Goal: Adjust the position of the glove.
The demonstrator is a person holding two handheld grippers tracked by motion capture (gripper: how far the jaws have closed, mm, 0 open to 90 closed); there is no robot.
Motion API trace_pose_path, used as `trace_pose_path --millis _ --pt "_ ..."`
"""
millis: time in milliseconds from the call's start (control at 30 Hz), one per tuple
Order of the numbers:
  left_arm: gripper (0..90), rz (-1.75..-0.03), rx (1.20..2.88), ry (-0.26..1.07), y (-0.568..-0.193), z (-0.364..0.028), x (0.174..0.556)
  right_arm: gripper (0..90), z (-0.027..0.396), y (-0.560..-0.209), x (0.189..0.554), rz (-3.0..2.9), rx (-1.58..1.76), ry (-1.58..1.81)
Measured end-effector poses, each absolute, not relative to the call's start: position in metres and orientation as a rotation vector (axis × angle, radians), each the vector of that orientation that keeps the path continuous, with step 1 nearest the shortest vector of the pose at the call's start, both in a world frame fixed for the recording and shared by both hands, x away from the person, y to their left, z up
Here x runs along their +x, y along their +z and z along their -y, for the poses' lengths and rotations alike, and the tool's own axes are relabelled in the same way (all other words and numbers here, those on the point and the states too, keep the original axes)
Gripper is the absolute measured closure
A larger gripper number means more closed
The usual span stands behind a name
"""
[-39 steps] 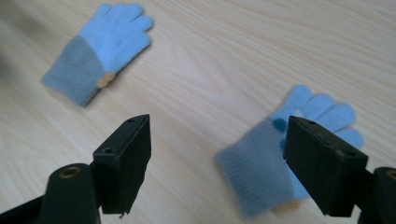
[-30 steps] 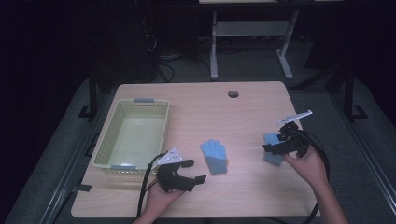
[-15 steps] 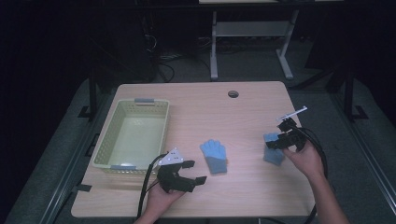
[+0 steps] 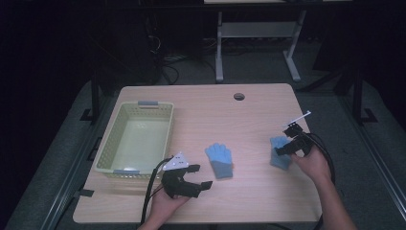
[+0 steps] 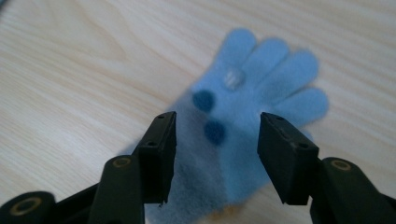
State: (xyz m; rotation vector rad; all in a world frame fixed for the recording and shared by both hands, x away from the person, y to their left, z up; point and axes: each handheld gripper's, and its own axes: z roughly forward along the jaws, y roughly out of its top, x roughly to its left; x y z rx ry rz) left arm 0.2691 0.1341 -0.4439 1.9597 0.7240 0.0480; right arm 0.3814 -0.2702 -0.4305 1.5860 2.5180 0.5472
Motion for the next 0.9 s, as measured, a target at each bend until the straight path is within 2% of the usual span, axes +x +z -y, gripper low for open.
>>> trace_pose_path --millis 467,700,900 --pt "19.9 -0.74 1.946 0.029 -0.445 -0.136 0.27 59.0 0.261 -0.442 0.381 -2.529 1.559 0.42" --pt "19.9 -0.736 1.934 0.02 -0.443 -0.136 0.269 78.1 0.261 -0.44 0.382 -2.546 1.58 0.416" --pt "20.0 -0.741 1.93 0.032 -0.442 -0.138 0.268 82.7 0.263 -0.439 0.382 -2.551 1.608 0.434"
